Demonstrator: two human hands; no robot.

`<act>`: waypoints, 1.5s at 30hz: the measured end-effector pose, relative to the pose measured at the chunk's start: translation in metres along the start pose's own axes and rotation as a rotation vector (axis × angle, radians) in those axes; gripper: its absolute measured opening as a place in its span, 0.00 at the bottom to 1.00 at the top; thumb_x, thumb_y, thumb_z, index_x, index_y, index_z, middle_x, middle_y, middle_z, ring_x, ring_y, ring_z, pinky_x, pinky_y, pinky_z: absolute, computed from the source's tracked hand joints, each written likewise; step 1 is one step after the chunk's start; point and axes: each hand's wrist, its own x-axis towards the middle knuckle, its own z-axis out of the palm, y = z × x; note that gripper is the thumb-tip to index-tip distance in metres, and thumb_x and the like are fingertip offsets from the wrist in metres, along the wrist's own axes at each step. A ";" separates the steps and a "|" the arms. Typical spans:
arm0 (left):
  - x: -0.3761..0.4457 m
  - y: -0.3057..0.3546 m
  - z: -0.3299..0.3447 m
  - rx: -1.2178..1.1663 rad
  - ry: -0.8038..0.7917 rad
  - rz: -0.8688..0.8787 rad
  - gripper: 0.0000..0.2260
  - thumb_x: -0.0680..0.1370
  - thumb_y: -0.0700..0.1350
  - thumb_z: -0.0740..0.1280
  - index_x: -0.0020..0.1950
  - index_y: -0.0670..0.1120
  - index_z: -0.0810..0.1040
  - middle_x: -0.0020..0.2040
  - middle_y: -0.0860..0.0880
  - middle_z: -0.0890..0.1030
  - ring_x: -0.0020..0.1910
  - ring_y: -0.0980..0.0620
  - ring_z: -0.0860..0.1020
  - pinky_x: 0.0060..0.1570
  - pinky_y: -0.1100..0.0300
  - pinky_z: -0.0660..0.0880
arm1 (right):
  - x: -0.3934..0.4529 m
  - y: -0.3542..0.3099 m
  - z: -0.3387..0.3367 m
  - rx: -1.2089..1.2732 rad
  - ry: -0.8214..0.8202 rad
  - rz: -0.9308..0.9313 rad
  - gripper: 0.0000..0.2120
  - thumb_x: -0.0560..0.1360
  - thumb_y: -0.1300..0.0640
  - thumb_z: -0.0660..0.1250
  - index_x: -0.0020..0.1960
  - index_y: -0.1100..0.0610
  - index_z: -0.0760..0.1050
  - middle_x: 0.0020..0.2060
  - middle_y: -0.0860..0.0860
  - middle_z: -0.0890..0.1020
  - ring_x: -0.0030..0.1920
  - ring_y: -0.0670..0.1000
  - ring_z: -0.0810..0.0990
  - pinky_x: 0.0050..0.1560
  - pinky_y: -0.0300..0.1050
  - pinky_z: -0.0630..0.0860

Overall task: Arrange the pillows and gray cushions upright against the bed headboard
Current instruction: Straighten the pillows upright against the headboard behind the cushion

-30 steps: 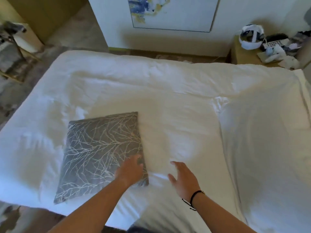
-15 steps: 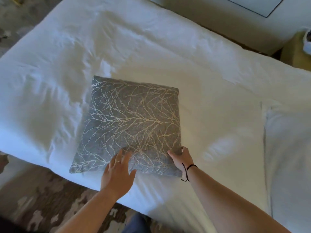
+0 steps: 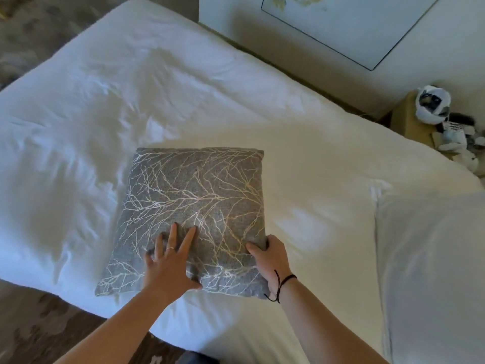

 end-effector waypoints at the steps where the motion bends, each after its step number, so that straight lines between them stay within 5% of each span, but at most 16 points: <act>1: 0.001 0.006 -0.007 -0.009 -0.001 0.012 0.68 0.55 0.74 0.74 0.72 0.63 0.22 0.79 0.48 0.30 0.79 0.36 0.43 0.72 0.32 0.56 | -0.008 -0.005 -0.004 -0.015 0.007 -0.033 0.10 0.73 0.52 0.70 0.46 0.56 0.73 0.42 0.56 0.81 0.37 0.54 0.79 0.32 0.45 0.74; 7: -0.005 0.086 -0.029 -0.145 0.076 0.100 0.69 0.51 0.75 0.75 0.73 0.64 0.26 0.81 0.49 0.37 0.79 0.39 0.52 0.67 0.32 0.66 | -0.049 -0.041 -0.080 0.079 0.082 -0.186 0.09 0.73 0.56 0.70 0.44 0.58 0.71 0.41 0.56 0.80 0.37 0.52 0.80 0.30 0.41 0.75; 13: -0.027 0.235 -0.034 -0.412 0.138 0.455 0.67 0.57 0.64 0.80 0.74 0.66 0.28 0.81 0.53 0.38 0.75 0.41 0.64 0.59 0.40 0.76 | -0.099 -0.041 -0.238 0.150 0.182 -0.440 0.12 0.70 0.60 0.73 0.40 0.60 0.69 0.32 0.55 0.78 0.31 0.51 0.79 0.32 0.48 0.77; 19: -0.080 0.407 -0.016 -0.546 -0.023 0.692 0.59 0.55 0.74 0.75 0.73 0.74 0.35 0.80 0.61 0.42 0.77 0.52 0.61 0.66 0.50 0.71 | -0.121 0.053 -0.426 0.218 0.304 -0.463 0.13 0.65 0.54 0.75 0.41 0.58 0.73 0.35 0.60 0.80 0.33 0.52 0.81 0.34 0.48 0.77; 23: -0.105 0.500 0.035 -0.535 -0.092 0.694 0.47 0.68 0.72 0.68 0.75 0.70 0.38 0.81 0.60 0.47 0.79 0.55 0.54 0.72 0.51 0.64 | -0.064 0.164 -0.502 -0.050 0.437 -0.171 0.15 0.71 0.53 0.73 0.48 0.59 0.71 0.40 0.53 0.78 0.38 0.52 0.76 0.38 0.47 0.74; 26: -0.122 0.546 0.078 -0.529 -0.200 0.632 0.41 0.74 0.69 0.64 0.76 0.67 0.39 0.81 0.58 0.44 0.79 0.55 0.49 0.76 0.50 0.57 | -0.039 0.249 -0.529 -0.201 0.497 0.110 0.18 0.75 0.51 0.69 0.58 0.57 0.67 0.51 0.54 0.77 0.46 0.55 0.78 0.45 0.51 0.77; 34: -0.156 0.618 0.113 -0.432 -0.253 0.592 0.39 0.75 0.67 0.63 0.79 0.63 0.44 0.81 0.55 0.47 0.78 0.56 0.51 0.75 0.52 0.55 | -0.052 0.313 -0.531 -0.102 0.416 -0.054 0.28 0.73 0.42 0.69 0.68 0.51 0.65 0.59 0.50 0.73 0.49 0.50 0.77 0.48 0.42 0.73; 38: -0.162 0.634 0.110 -0.357 -0.207 0.652 0.39 0.73 0.71 0.60 0.78 0.65 0.44 0.82 0.54 0.48 0.80 0.54 0.48 0.77 0.47 0.54 | -0.064 0.320 -0.520 -0.163 0.427 -0.083 0.19 0.74 0.41 0.68 0.58 0.50 0.69 0.51 0.48 0.72 0.49 0.51 0.75 0.49 0.45 0.75; 43: -0.163 0.649 0.119 -0.227 -0.181 0.736 0.33 0.76 0.67 0.61 0.76 0.70 0.47 0.82 0.50 0.48 0.80 0.48 0.46 0.75 0.44 0.53 | -0.090 0.324 -0.519 -0.140 0.349 -0.108 0.12 0.70 0.46 0.69 0.42 0.47 0.65 0.40 0.45 0.72 0.38 0.47 0.72 0.37 0.42 0.70; 45: -0.164 0.661 0.125 -0.168 -0.177 0.780 0.32 0.76 0.67 0.60 0.76 0.69 0.49 0.82 0.50 0.46 0.80 0.45 0.43 0.76 0.42 0.50 | -0.102 0.329 -0.524 -0.130 0.305 -0.112 0.10 0.71 0.47 0.68 0.41 0.44 0.66 0.40 0.43 0.74 0.38 0.44 0.72 0.42 0.43 0.74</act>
